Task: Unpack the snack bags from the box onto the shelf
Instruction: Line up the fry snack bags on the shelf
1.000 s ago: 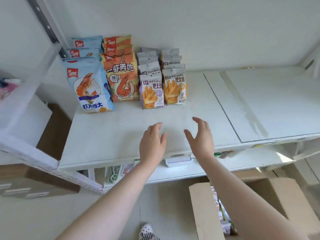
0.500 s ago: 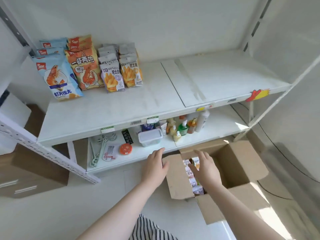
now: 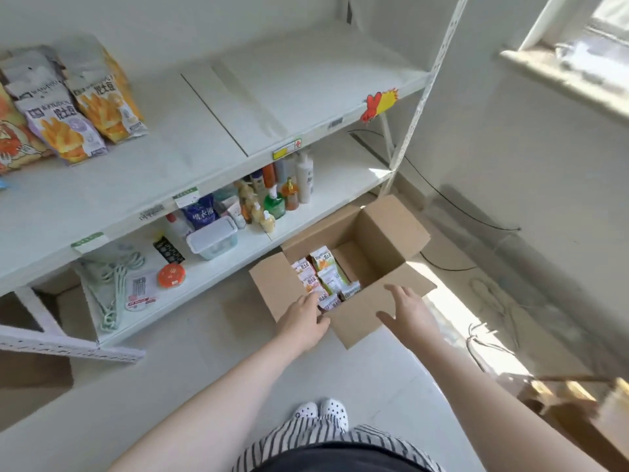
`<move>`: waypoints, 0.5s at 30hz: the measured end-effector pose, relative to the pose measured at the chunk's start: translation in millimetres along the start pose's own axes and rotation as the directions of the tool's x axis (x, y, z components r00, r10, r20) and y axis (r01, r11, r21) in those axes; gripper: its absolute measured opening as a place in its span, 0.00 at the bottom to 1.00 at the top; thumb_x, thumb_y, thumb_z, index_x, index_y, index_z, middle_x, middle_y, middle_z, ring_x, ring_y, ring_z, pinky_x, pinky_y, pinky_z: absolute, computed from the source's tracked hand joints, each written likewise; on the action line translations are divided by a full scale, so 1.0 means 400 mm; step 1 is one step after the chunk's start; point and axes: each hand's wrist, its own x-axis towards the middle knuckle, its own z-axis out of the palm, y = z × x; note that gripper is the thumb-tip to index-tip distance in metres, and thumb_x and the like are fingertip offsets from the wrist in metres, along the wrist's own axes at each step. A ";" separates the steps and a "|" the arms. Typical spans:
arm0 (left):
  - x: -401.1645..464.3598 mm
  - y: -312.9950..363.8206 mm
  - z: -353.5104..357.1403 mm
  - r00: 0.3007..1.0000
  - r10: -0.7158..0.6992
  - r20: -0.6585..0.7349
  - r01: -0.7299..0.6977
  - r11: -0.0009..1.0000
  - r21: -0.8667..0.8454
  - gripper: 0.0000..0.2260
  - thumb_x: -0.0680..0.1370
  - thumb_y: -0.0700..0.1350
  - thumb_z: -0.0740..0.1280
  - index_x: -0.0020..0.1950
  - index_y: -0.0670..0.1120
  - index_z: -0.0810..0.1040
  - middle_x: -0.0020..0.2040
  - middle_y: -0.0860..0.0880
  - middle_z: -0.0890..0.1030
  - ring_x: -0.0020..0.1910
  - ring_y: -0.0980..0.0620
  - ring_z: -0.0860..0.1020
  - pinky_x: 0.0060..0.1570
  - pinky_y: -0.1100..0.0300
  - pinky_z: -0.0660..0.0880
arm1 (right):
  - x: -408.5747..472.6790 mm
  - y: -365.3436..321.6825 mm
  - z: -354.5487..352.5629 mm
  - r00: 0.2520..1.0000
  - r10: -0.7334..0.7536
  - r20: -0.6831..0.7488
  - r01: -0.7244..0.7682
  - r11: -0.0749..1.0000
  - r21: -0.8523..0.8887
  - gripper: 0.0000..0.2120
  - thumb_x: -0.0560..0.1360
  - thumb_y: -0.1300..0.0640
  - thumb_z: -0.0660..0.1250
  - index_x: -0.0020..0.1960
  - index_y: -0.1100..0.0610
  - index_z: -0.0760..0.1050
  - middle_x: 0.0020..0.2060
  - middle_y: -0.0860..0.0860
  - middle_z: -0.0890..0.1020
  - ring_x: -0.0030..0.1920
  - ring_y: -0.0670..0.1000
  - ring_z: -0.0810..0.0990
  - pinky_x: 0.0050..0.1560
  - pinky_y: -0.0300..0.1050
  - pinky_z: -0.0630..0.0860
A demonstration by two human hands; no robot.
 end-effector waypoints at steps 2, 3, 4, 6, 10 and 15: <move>0.024 0.019 0.014 1.000 0.014 0.010 -0.014 0.999 0.030 0.25 0.79 0.49 0.62 0.75 0.49 0.60 0.71 0.50 0.69 0.69 0.48 0.68 0.64 0.55 0.68 | 0.001 0.021 -0.009 1.000 0.007 -0.018 -0.007 1.000 0.001 0.29 0.78 0.47 0.66 0.75 0.53 0.61 0.70 0.52 0.70 0.68 0.54 0.71 0.58 0.49 0.75; 0.038 0.028 0.022 1.000 0.011 0.013 -0.012 0.999 0.040 0.25 0.79 0.50 0.61 0.75 0.50 0.60 0.71 0.51 0.68 0.69 0.48 0.68 0.63 0.55 0.69 | 0.005 0.031 -0.016 1.000 0.005 -0.025 -0.005 1.000 0.004 0.29 0.78 0.47 0.66 0.75 0.53 0.61 0.70 0.52 0.70 0.67 0.54 0.71 0.58 0.49 0.75; 0.048 0.038 0.033 1.000 -0.001 0.020 0.000 0.999 0.043 0.25 0.79 0.50 0.61 0.75 0.50 0.59 0.71 0.51 0.68 0.69 0.49 0.68 0.62 0.54 0.70 | 0.010 0.043 -0.024 1.000 0.000 -0.025 0.000 1.000 0.006 0.29 0.78 0.48 0.66 0.75 0.53 0.61 0.70 0.52 0.70 0.68 0.54 0.71 0.58 0.49 0.74; 0.065 0.058 0.060 0.998 -0.035 0.048 0.033 0.999 0.043 0.25 0.79 0.51 0.61 0.75 0.51 0.59 0.71 0.51 0.68 0.68 0.49 0.69 0.61 0.52 0.71 | 0.024 0.070 -0.039 0.999 -0.008 -0.032 0.009 1.000 0.020 0.29 0.78 0.48 0.66 0.75 0.54 0.62 0.70 0.52 0.70 0.67 0.54 0.72 0.57 0.47 0.73; 0.124 0.111 0.116 0.990 -0.100 0.098 0.096 0.994 0.049 0.25 0.79 0.51 0.62 0.74 0.51 0.60 0.70 0.50 0.69 0.68 0.50 0.69 0.61 0.51 0.72 | 0.088 0.144 -0.076 1.000 -0.021 -0.015 0.022 0.999 0.047 0.28 0.78 0.48 0.66 0.75 0.53 0.62 0.69 0.52 0.71 0.64 0.53 0.75 0.53 0.46 0.73; 0.214 0.187 0.160 0.963 -0.266 0.043 0.270 0.956 -0.113 0.23 0.79 0.49 0.63 0.73 0.50 0.63 0.67 0.49 0.73 0.63 0.50 0.73 0.60 0.52 0.73 | 0.210 0.237 -0.125 0.990 -0.101 0.094 0.096 0.993 0.063 0.29 0.78 0.47 0.66 0.75 0.53 0.62 0.68 0.51 0.71 0.67 0.52 0.72 0.57 0.48 0.75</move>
